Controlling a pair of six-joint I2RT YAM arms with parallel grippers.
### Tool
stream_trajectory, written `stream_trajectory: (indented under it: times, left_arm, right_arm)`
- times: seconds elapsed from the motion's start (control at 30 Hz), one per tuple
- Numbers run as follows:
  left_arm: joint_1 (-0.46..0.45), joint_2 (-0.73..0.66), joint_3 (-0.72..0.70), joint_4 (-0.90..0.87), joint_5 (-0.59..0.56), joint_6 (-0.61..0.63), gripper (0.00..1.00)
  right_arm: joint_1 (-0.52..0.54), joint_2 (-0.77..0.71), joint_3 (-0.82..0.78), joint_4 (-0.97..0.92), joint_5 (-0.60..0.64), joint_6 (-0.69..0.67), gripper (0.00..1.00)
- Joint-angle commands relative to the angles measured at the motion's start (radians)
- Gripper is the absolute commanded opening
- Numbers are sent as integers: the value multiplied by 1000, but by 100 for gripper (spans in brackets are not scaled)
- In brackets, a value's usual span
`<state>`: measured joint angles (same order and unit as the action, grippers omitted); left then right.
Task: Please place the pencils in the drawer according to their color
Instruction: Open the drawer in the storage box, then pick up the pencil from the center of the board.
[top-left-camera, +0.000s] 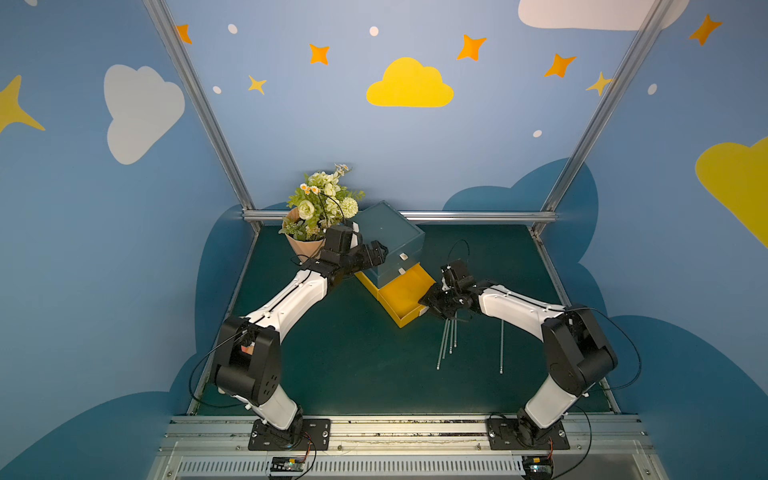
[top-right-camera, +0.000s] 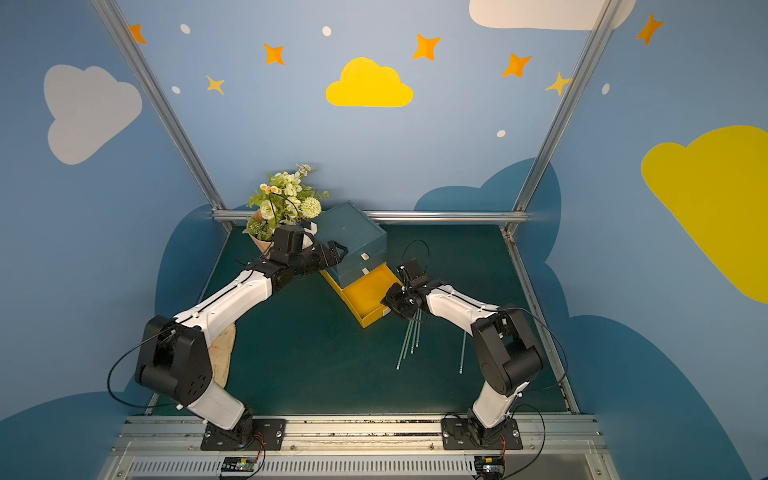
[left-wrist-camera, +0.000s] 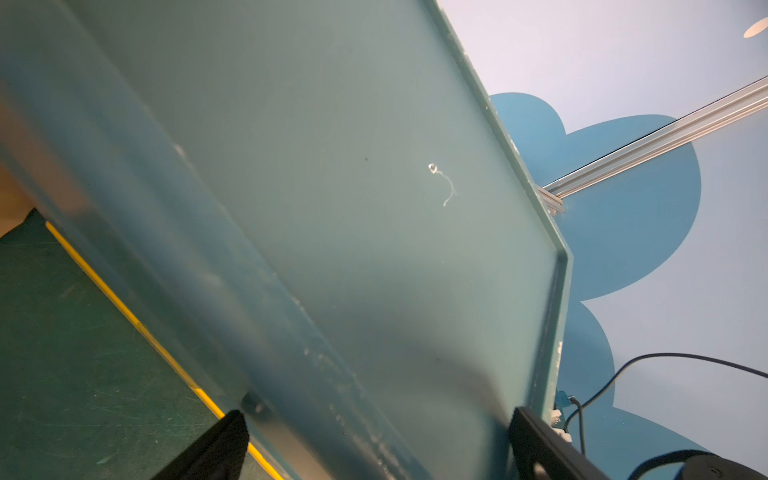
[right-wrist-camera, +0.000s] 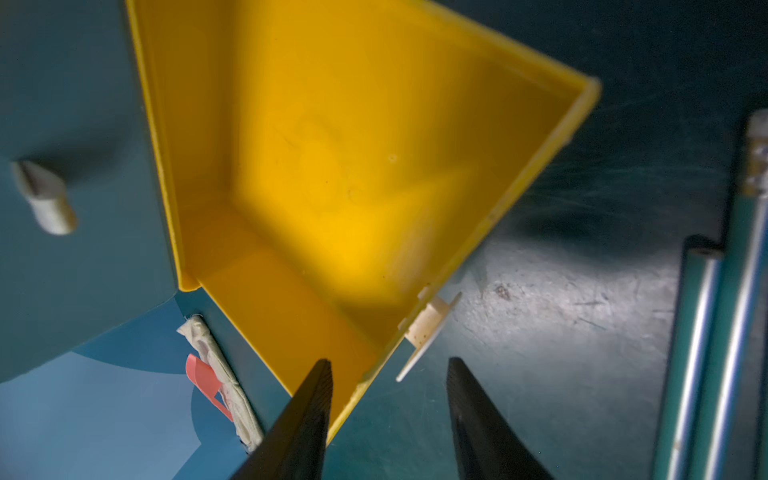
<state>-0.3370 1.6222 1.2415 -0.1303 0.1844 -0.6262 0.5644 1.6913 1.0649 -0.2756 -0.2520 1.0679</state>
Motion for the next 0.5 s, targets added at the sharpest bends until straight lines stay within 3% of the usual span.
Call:
stream_trajectory:
  times: [0.0, 0.47]
  left_arm:
    - [-9, 43, -30, -124, -10, 22, 100]
    - [-10, 36, -25, -130, -8, 24, 100]
  right_arm:
    - [-4, -37, 26, -55, -13, -51, 52]
    - [0, -210, -33, -293, 126, -193, 47]
